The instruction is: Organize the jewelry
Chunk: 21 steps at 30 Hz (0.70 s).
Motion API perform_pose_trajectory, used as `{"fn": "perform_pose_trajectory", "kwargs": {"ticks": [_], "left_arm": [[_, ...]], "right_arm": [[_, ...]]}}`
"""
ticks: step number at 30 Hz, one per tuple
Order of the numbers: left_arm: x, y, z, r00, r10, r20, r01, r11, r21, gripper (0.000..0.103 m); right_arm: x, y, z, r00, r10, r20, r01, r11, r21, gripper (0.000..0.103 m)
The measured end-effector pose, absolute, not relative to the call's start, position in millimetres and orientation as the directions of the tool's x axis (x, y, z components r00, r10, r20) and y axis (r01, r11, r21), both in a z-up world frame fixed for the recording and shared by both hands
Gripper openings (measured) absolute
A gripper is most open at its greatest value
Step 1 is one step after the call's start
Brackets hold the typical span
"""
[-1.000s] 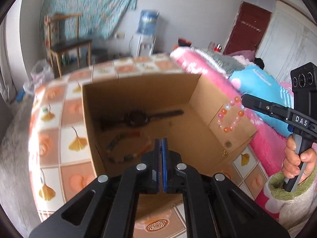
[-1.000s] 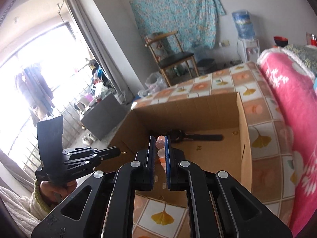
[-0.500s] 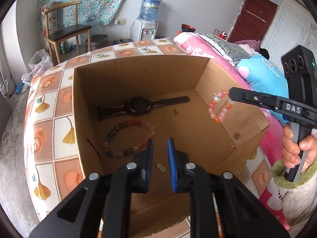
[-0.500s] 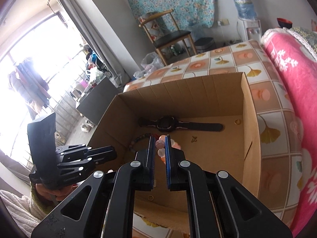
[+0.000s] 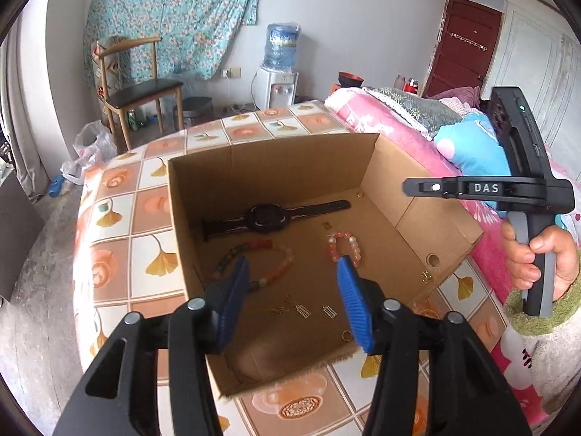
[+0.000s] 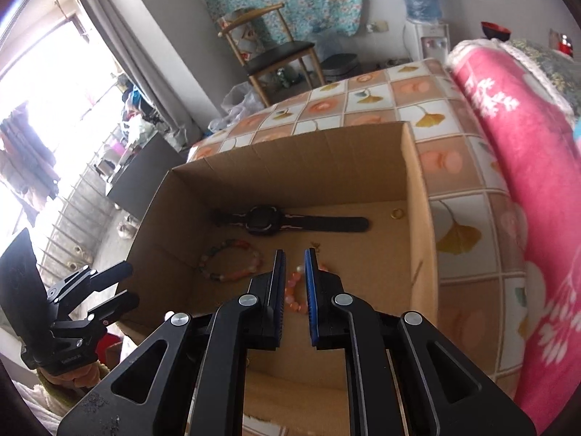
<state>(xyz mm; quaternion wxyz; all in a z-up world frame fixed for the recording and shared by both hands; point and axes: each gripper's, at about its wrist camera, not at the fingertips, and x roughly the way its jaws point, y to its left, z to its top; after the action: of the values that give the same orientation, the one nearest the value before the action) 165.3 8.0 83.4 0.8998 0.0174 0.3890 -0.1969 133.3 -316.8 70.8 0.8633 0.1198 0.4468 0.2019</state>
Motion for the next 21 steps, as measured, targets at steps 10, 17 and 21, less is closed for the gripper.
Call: {"fn": "perform_pose_trajectory", "kwargs": {"ticks": [10, 17, 21], "left_arm": [[112, 13, 113, 0.734, -0.321, -0.599, 0.333, 0.938, -0.095, 0.09], [80, 11, 126, 0.804, -0.216, -0.554, 0.225, 0.973, -0.053, 0.097], [76, 9, 119, 0.822, -0.033, -0.569, 0.068, 0.997, 0.042, 0.098]], "right_arm": [[45, -333, 111, 0.661, 0.41, -0.628, -0.192, 0.902, 0.387, 0.055], [-2, -310, 129, 0.717, 0.299, -0.63, -0.175, 0.952, 0.252, 0.081], [-11, -298, 125, 0.728, 0.24, -0.642, -0.152, 0.97, 0.189, 0.089]]}}
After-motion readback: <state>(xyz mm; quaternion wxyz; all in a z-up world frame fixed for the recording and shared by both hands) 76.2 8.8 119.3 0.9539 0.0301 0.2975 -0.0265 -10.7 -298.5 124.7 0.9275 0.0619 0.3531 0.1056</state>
